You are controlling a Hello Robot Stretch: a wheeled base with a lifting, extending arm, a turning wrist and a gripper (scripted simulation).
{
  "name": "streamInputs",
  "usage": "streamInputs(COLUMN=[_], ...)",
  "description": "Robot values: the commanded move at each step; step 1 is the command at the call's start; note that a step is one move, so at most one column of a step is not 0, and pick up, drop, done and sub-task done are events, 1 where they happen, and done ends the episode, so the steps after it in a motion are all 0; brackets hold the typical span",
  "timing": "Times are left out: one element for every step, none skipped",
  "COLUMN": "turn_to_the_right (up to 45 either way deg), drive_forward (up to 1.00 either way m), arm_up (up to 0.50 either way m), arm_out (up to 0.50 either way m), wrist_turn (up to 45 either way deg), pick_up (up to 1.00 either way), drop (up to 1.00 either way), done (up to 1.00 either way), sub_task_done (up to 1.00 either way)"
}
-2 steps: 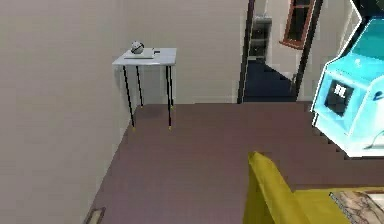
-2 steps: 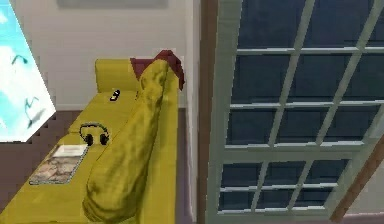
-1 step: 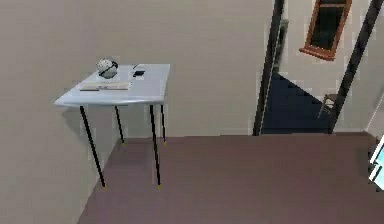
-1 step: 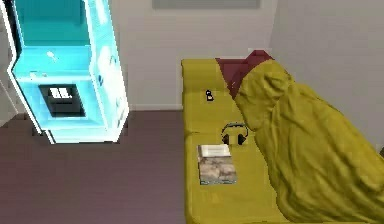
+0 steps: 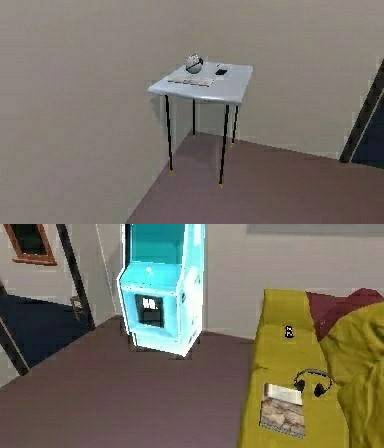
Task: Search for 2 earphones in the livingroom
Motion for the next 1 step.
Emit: streamInputs(turn_to_the_right=[0.0], drive_forward=[0.10], arm_up=[0.00], arm_out=[0.00], wrist_turn=[0.0], pick_up=[0.00], drop=[0.00], done=[0.00], sub_task_done=[0.00])
